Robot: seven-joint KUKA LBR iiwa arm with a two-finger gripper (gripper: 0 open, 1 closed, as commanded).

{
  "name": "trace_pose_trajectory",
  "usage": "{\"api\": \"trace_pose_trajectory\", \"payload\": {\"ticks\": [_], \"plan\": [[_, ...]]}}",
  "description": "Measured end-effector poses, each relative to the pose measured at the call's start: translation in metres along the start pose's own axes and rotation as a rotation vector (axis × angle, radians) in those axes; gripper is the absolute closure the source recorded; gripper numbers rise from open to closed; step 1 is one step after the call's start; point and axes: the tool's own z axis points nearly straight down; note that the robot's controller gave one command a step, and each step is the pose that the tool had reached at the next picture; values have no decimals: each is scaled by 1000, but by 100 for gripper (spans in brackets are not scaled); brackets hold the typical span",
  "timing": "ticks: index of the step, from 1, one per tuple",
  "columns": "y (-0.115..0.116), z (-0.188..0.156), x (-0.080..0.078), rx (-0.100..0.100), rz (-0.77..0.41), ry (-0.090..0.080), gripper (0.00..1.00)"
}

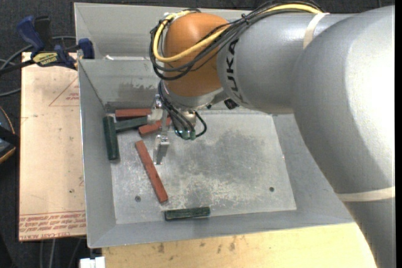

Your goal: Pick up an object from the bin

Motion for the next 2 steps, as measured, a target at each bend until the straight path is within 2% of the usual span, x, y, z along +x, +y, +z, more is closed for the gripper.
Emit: {"api": "trace_pose_trajectory", "payload": {"ticks": [1,2], "plan": [[-1,-4,-2,-1,3,-7,0],[-43,51,-46,-16,77,-7,0]]}}
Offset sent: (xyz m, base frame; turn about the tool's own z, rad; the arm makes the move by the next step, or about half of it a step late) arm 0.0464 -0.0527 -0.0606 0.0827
